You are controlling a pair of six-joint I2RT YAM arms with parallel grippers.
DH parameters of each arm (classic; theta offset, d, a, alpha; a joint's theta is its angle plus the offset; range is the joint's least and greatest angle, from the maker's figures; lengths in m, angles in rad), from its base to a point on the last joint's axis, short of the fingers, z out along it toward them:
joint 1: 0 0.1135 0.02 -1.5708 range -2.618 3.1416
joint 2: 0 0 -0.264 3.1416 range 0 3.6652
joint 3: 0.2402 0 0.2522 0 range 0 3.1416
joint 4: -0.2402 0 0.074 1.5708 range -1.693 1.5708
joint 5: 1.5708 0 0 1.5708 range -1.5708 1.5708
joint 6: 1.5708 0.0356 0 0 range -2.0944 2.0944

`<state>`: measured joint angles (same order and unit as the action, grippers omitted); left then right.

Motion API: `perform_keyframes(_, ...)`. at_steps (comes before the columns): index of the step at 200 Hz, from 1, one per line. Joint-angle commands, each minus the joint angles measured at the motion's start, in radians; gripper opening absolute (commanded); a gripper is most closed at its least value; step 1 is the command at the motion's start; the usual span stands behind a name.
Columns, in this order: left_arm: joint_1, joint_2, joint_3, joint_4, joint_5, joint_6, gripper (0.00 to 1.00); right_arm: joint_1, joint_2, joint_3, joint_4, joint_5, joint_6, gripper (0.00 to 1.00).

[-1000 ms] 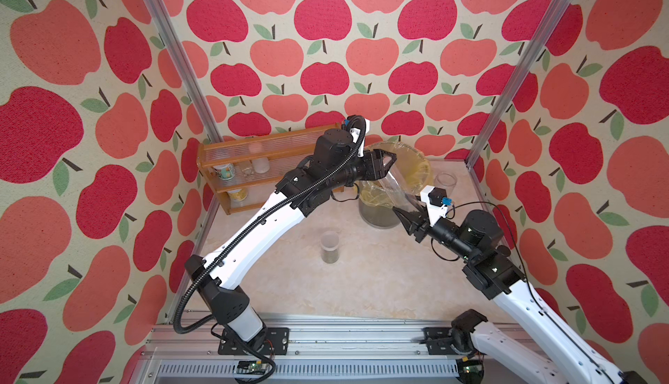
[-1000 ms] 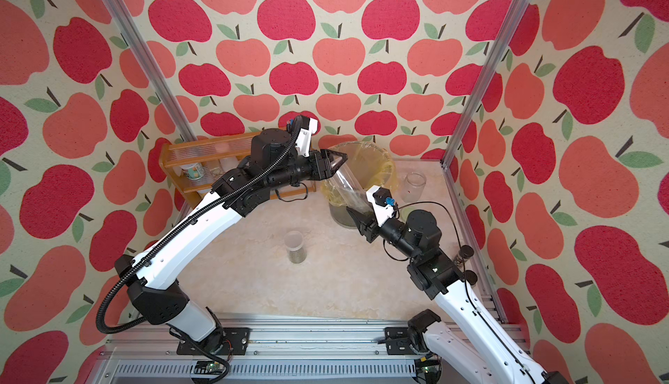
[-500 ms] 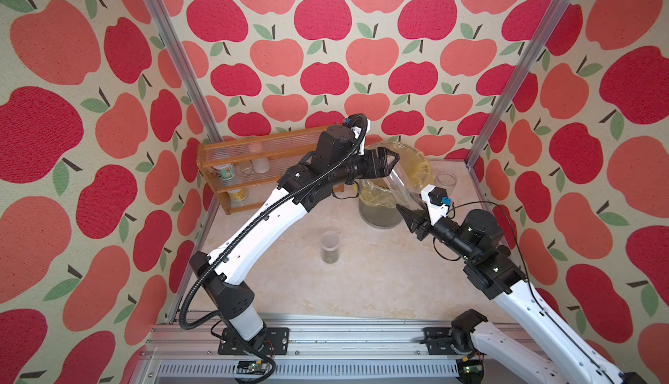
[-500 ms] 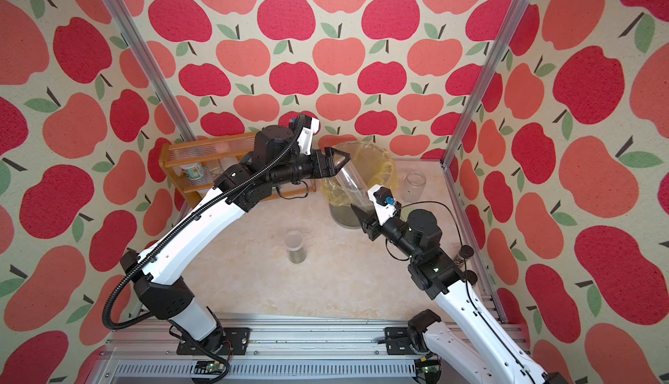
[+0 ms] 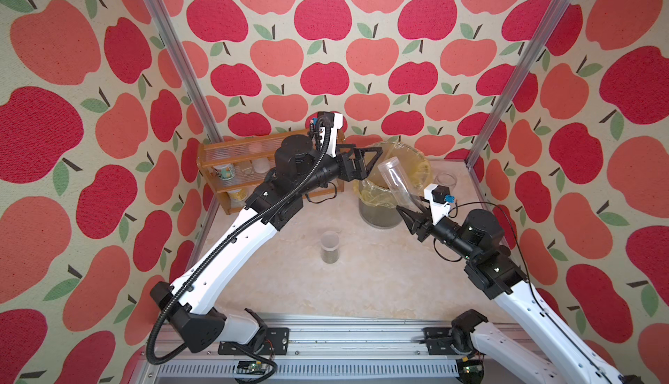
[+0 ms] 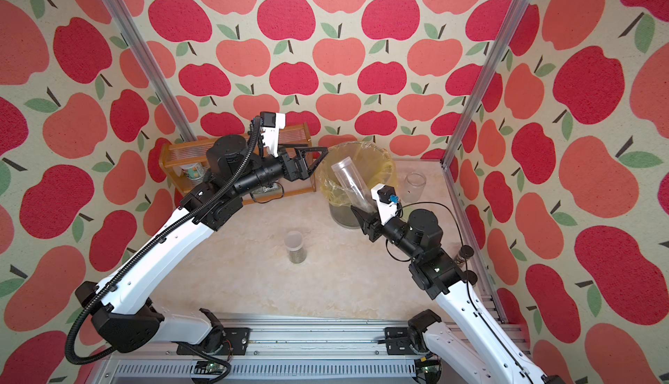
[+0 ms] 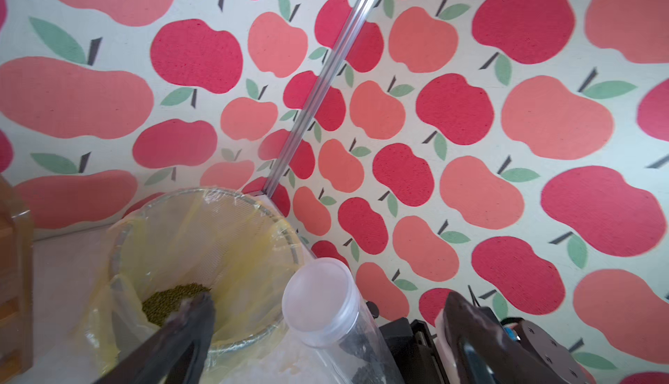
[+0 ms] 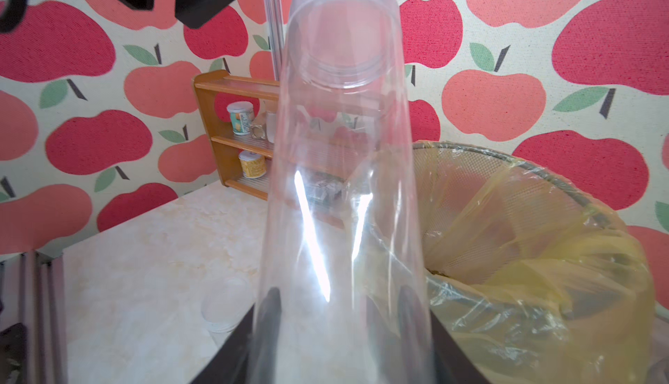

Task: Empty moldy mung beans from jars
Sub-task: Unscrew the lid from the jar.

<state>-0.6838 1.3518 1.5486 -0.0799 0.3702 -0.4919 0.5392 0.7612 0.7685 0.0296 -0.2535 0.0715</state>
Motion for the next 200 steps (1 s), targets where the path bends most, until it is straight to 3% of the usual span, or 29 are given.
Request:
perform_keyframes(1, 0.007, -0.043, -0.113, 0.232, 0.193, 0.055, 0.97, -0.032, -0.016, 0.018, 0.072, -0.227, 0.148, 0.42)
perform_keyframes(46, 0.009, -0.057, -0.153, 0.283, 0.29, 0.047, 0.94, -0.038, 0.026, 0.01, 0.268, -0.444, 0.301, 0.43)
perform_keyframes(78, 0.025, -0.013, -0.14, 0.365, 0.344, -0.039, 0.91, -0.038, 0.045, 0.0, 0.326, -0.462, 0.328, 0.43)
perform_keyframes(142, 0.024, 0.023, -0.13, 0.399, 0.32, -0.07, 0.83, -0.038, 0.045, -0.001, 0.358, -0.467, 0.344, 0.43)
perform_keyframes(200, 0.023, 0.058, -0.081, 0.39, 0.321, -0.097, 0.69, -0.038, 0.043, -0.013, 0.337, -0.447, 0.316, 0.43)
